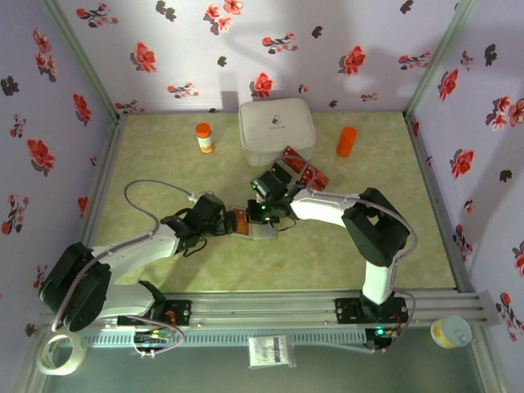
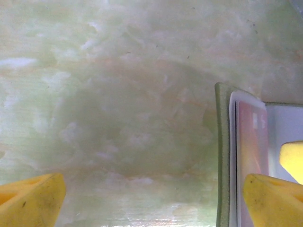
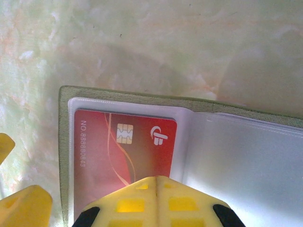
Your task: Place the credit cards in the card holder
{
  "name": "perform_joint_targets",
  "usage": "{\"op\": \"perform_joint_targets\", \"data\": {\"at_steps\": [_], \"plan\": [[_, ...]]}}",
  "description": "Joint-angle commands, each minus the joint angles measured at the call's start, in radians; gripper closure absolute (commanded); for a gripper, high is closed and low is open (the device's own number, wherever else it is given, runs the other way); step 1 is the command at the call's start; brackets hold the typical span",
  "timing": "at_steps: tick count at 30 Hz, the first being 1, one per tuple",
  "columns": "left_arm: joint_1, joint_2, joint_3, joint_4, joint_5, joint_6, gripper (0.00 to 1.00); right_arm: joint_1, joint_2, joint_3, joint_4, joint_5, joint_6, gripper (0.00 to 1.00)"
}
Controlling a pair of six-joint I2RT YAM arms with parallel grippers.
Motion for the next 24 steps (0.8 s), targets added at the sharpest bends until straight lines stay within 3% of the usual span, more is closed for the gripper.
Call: {"op": "perform_joint_targets", "data": {"at_steps": [1,8,24], "plan": [[0.003,0.000,0.032,-0.039,0.002,0.006,0.04,-0.004,-0.011,-0.002,-0.020,0.002,-0.019,0.98],[-0.002,-0.007,0.047,-0.048,0.003,0.004,0.03,-0.012,-0.011,-0.002,-0.026,0.001,-0.031,0.98],[-0.065,0.012,0.160,-0.068,0.002,0.015,0.03,-0.145,-0.059,-0.047,-0.125,0.021,-0.143,0.98]]}}
